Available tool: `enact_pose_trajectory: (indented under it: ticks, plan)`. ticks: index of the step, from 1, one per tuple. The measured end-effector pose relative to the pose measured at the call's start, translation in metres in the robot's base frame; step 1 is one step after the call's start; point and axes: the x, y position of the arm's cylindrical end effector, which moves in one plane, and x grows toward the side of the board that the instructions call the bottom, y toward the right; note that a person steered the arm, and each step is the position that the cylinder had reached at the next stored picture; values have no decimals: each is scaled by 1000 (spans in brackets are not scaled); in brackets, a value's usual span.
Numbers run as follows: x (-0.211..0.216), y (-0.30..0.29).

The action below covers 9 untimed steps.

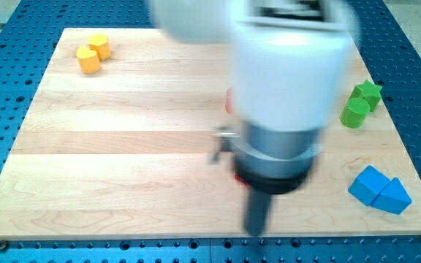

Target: Place the red star diagonally to the red circle

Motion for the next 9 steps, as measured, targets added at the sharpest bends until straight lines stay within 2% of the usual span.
enact_pose_trajectory:
  ticks: [1, 2, 3, 4, 6, 7, 8, 9]
  plan:
    - [0, 36]
    - [-47, 17]
    - [-99, -33]
    - [-99, -42]
    - [-40, -3]
    - [-6, -62]
    - [-28, -99]
    - [-40, -99]
